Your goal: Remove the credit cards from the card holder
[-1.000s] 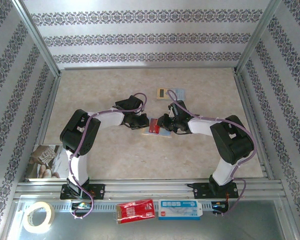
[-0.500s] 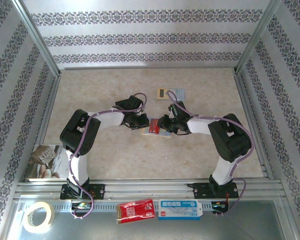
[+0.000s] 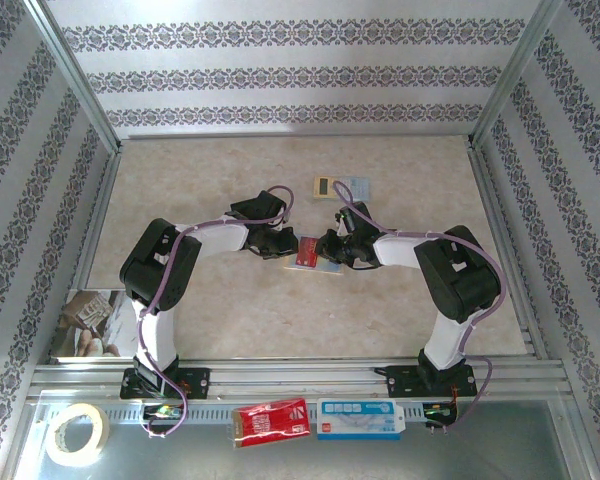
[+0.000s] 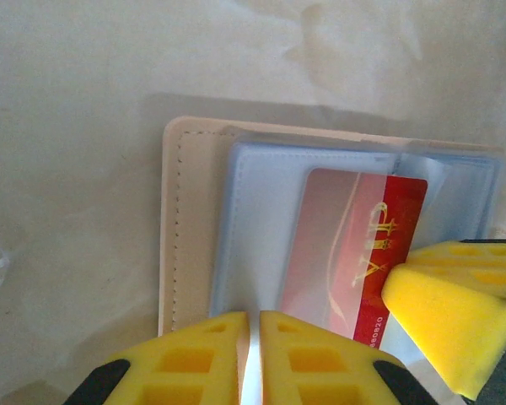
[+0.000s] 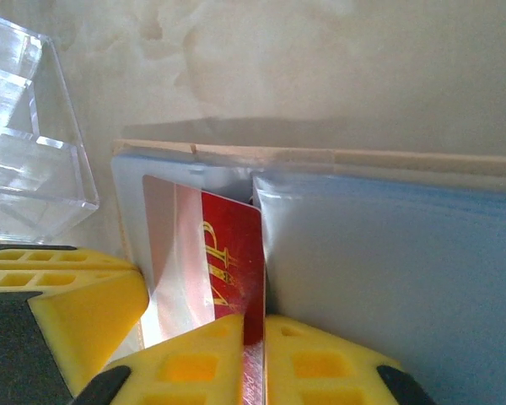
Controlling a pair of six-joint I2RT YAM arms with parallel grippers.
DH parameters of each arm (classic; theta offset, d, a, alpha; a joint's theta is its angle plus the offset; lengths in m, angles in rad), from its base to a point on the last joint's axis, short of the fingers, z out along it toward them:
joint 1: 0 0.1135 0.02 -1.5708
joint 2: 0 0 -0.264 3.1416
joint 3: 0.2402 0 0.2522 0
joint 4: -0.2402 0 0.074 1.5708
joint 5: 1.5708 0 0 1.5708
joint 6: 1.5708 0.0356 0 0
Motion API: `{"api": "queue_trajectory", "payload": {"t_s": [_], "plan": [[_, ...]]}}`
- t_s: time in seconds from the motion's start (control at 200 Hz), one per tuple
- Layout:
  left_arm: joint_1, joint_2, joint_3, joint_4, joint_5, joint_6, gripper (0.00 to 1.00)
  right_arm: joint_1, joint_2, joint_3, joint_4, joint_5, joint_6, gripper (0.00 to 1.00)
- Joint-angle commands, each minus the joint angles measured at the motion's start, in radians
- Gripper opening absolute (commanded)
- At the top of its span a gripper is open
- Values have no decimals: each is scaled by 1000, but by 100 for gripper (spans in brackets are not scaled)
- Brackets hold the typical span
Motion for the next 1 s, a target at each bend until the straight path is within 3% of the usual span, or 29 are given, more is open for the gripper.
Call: {"api": "queue_trajectory", "payload": {"t_s": [0.0,0.245,0.585,0.709,0.889,0.994], "plan": [[-3,21,-25,-81,-59,14,14,-4,-9,0,5,9,-11,10],[-2,-15,-20,-72,-60,13,21,-35,-123,-80,21,58,-45,0],[13,-109,43,15,23,-22,33,-57,-347,-223,140,89,-80,0],[46,-197,-25,129,89,-91,43,-61,-403,-246,208,47,-68,0],[98,-312,-167,361,209,-229,65,-72,-438,-256,337,-47,5,0],[100,-351,-207,424,244,-263,72,-84,-439,-250,412,-101,67,0]]}}
